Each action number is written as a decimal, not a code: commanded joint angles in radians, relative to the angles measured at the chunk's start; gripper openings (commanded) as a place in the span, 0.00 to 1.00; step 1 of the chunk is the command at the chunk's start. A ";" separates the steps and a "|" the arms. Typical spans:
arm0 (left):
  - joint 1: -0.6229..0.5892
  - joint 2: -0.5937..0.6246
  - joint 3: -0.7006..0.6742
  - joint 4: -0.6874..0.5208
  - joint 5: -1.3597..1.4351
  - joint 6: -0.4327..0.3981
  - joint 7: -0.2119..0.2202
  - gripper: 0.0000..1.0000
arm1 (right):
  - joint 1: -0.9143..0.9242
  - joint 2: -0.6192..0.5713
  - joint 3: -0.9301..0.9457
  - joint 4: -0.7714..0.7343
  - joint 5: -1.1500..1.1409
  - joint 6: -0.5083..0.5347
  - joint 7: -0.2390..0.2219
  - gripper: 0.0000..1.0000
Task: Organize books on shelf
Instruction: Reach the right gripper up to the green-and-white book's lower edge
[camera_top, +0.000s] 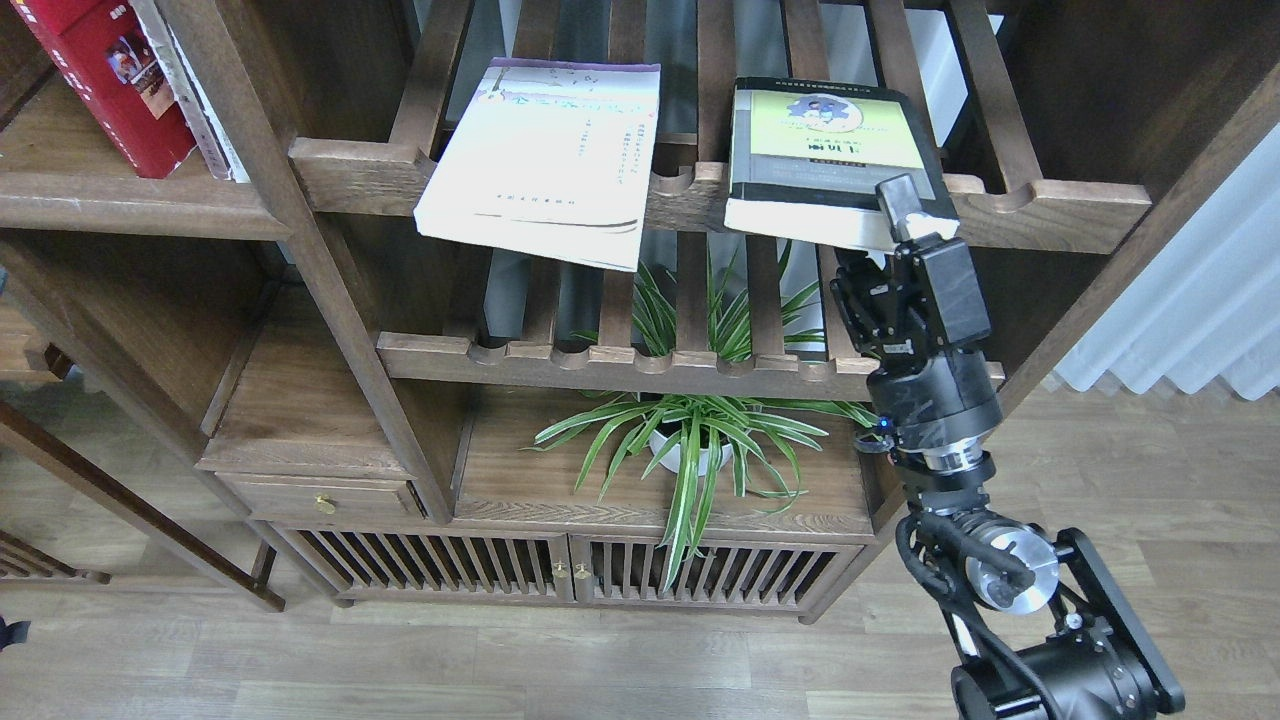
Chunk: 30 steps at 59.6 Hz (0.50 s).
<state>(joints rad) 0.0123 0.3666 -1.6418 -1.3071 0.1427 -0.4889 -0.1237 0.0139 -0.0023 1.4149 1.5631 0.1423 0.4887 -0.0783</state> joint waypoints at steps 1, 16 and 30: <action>-0.002 0.000 -0.003 0.003 0.000 0.000 -0.001 1.00 | 0.000 -0.008 0.004 0.000 -0.009 0.000 0.000 0.97; -0.002 0.000 -0.003 0.003 0.000 0.000 0.001 1.00 | 0.001 -0.013 0.004 0.000 -0.018 0.000 0.000 0.97; -0.005 0.000 -0.003 0.003 0.000 0.000 0.001 1.00 | 0.020 -0.015 0.004 0.000 -0.027 0.000 0.000 0.95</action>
<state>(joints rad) 0.0093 0.3666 -1.6449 -1.3039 0.1427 -0.4889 -0.1239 0.0279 -0.0164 1.4189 1.5630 0.1195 0.4887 -0.0782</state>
